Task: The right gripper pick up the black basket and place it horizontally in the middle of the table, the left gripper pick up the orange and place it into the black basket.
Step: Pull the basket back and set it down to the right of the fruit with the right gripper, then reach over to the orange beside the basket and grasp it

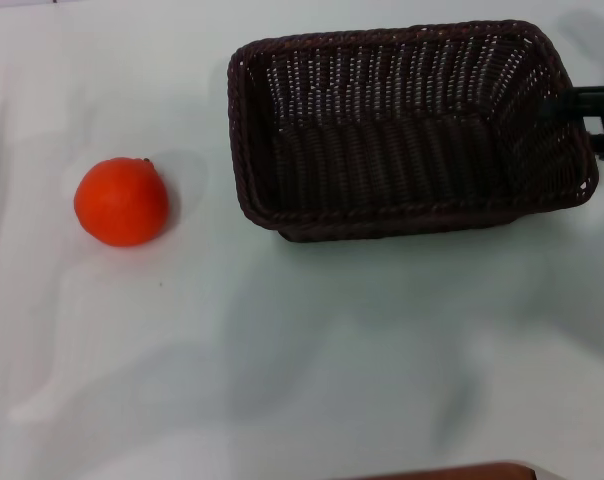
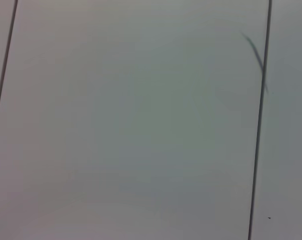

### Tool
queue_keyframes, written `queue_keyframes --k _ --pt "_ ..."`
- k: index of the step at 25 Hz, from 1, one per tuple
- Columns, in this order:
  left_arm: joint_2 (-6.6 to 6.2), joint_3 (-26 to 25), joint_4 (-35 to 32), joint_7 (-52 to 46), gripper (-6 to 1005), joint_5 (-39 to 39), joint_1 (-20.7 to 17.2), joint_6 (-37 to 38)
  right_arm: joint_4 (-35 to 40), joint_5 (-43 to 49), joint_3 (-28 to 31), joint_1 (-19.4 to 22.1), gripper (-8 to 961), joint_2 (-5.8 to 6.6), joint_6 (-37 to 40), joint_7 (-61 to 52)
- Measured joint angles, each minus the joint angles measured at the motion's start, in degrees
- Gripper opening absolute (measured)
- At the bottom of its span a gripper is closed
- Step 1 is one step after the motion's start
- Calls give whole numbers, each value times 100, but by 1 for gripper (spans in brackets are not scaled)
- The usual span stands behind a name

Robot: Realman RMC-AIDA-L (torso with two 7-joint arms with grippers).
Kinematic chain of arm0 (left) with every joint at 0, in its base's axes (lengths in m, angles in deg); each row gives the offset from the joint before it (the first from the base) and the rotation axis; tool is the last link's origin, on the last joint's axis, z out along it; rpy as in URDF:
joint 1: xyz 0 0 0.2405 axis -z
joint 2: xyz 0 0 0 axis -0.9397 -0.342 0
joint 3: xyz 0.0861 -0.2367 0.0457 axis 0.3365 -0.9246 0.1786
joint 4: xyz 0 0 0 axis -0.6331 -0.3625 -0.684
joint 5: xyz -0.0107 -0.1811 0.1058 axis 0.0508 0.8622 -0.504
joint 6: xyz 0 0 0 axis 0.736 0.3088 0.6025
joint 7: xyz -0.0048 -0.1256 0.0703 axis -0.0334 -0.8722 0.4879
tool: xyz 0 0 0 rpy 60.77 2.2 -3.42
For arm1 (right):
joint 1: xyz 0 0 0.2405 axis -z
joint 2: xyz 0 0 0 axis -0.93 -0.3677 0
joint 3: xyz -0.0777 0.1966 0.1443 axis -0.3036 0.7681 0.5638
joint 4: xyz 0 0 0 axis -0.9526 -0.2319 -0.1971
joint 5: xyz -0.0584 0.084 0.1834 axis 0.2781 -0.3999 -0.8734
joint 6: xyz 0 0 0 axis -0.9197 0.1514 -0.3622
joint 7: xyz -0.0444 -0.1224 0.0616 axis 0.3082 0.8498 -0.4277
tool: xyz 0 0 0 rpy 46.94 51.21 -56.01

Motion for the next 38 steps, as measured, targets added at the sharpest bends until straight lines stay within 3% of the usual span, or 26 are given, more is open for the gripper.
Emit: queue_keyframes --k 2,7,11,16,21,24,29,34,36,38 --pt "-5 5 -1 0 874 -6 -1 -17 172 -1 38 28 741 -9 -115 2" --pt "-17 130 52 -92 876 -11 -3 -42 694 -18 291 84 734 -15 -452 59" --pt "-40 479 351 -678 875 -21 -20 112 968 -170 814 133 733 2 -607 377" --pt "-64 1951 1807 -2748 874 -156 -380 441 962 -970 1785 257 734 -2 -624 1618" --pt "-110 2778 3358 -4576 874 -986 -761 775 -108 -2462 2564 418 733 10 -611 3764" --pt "-192 2858 3986 -5643 873 -1775 -853 699 -1022 -3175 2801 482 733 18 -703 5231" --pt "-314 2861 4850 -7243 872 -3152 -901 349 -2074 -3570 3088 499 734 24 -828 6945" --pt "-164 2857 5523 -7911 872 -4158 -955 313 -2798 -3782 3598 506 733 6 -1242 8165" --pt "-51 2850 5674 -7930 872 -4442 -972 330 -3034 -3837 3770 504 733 16 -1272 8349" --pt "-20 2875 5667 -7915 873 -4552 -971 372 -3110 -3855 3865 501 733 23 -1326 8446"
